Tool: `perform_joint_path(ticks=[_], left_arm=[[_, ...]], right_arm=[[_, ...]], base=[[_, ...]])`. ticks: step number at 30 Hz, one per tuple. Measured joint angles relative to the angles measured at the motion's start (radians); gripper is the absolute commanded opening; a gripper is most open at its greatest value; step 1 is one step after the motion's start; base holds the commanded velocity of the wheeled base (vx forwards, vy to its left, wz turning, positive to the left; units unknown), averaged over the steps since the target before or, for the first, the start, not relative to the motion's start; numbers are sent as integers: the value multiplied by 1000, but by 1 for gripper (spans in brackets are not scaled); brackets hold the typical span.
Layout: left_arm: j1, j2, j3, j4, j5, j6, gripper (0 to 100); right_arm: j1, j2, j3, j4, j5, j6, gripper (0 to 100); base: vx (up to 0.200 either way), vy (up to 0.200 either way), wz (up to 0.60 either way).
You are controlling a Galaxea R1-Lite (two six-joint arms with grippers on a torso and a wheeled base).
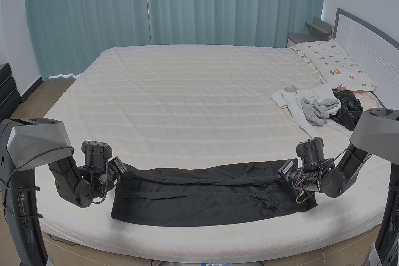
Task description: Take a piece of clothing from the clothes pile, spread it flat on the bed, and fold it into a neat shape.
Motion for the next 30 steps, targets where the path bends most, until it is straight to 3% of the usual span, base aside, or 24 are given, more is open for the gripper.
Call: perform_joint_path(ticks=[6,15,24,30], left_arm=[[22,1,-37,-15,3,58,0],[43,7,-129,-70,4,58,0],[47,80,-71,-327,1,85,0],[41,137,35,-392,-28,147,0]], right_arm=[[-21,-14,-79,-1,0,-5,0],[-69,-1,-213,-64,-2,-20,0],[-82,30,-143,-103,-2,-49,0],[-90,36,-51,-200,10,-86,0]], base=[[0,0,0],[0,0,0],[0,0,0],[0,0,0]])
